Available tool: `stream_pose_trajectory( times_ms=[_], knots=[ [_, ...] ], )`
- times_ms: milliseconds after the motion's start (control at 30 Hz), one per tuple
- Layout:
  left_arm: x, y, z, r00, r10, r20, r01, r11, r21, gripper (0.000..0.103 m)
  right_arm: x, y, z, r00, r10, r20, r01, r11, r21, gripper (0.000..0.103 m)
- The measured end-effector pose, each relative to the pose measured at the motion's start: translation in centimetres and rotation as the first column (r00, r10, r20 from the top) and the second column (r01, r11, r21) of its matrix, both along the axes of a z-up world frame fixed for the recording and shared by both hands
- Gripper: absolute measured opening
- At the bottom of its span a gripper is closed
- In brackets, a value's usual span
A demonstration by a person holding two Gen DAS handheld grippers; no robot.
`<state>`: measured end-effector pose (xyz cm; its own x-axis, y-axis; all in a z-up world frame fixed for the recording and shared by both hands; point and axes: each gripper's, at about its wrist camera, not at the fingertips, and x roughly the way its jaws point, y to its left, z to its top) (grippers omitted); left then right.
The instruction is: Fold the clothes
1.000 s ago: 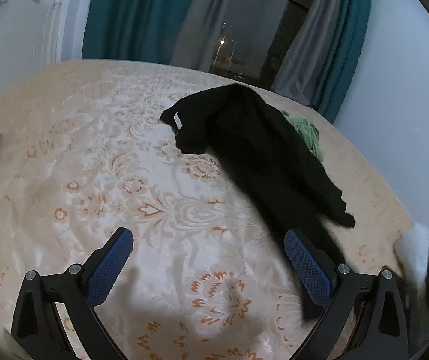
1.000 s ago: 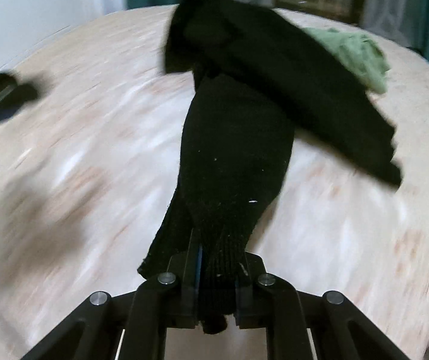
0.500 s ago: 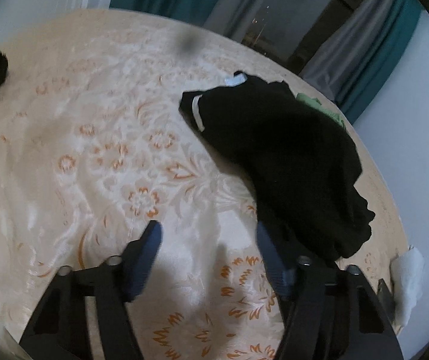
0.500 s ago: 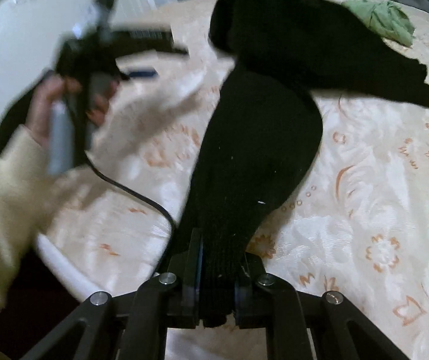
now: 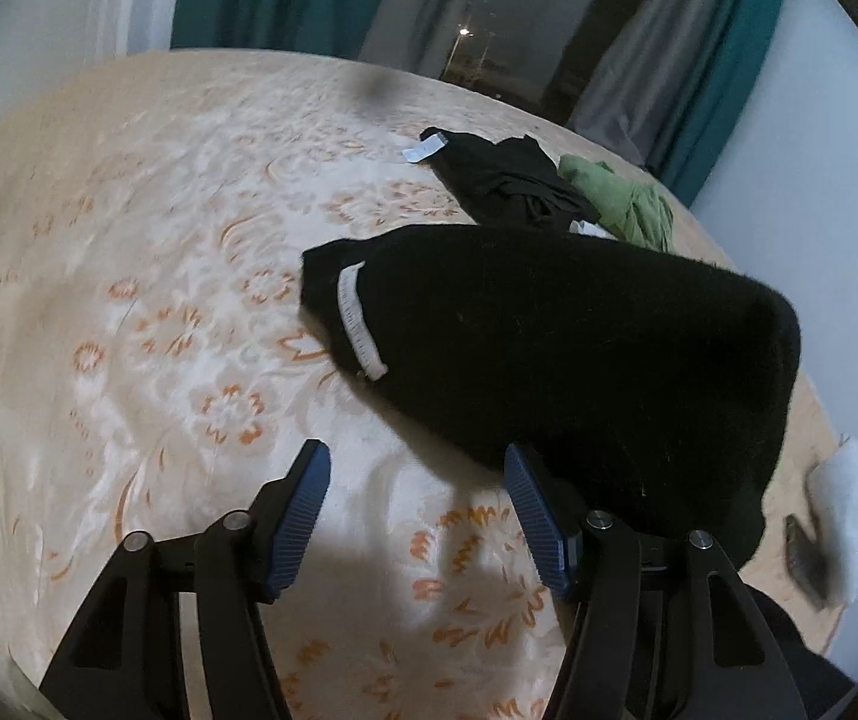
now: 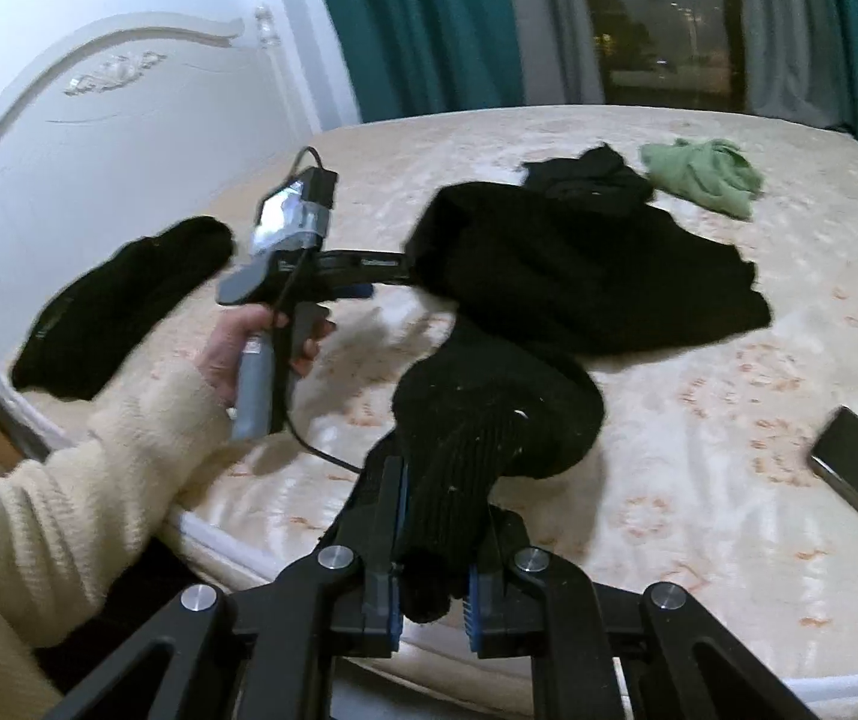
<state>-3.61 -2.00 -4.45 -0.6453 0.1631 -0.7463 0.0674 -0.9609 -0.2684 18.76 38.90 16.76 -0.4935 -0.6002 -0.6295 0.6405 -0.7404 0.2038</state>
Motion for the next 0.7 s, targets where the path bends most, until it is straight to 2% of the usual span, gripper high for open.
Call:
stream_pose_trajectory(
  times_ms=[67,133,267,467,600,700],
  knots=[
    [-0.5,0.6,-0.5,0.999,-0.038,0.0,0.038,0.999,-0.022,0.045,0.1,-0.2,-0.2,1.0,-0.011,0.007,0.011,1.0,0.004,0.011],
    [-0.9,1.2,-1.0,0.998,-0.07,0.004,0.07,0.997,-0.038,0.005,0.1,-0.4,-0.2,1.0,-0.018,0.007,0.018,1.0,0.0,0.011],
    [-0.3,0.3,-1.3,1.0,-0.001,-0.012,0.001,1.0,-0.007,0.003,0.6,0.0,0.4,0.999,-0.036,-0.016,0.036,0.999,-0.004,0.011],
    [3.1,-5.4,2.9,0.978,0.172,-0.119,-0.165,0.984,0.063,0.002,1.7,1.1,0.8,0.994,-0.096,-0.054,0.097,0.995,0.023,0.011],
    [7.7,-9.5,6.4,0.949,0.253,-0.187,-0.248,0.967,0.054,0.0,2.6,1.8,1.0,0.993,-0.096,-0.062,0.095,0.995,-0.014,0.011],
    [11.5,-11.7,8.2,0.935,0.27,-0.228,-0.277,0.961,0.004,0.0,3.9,1.8,1.3,0.995,-0.063,-0.082,0.06,0.998,-0.034,0.011]
  ],
)
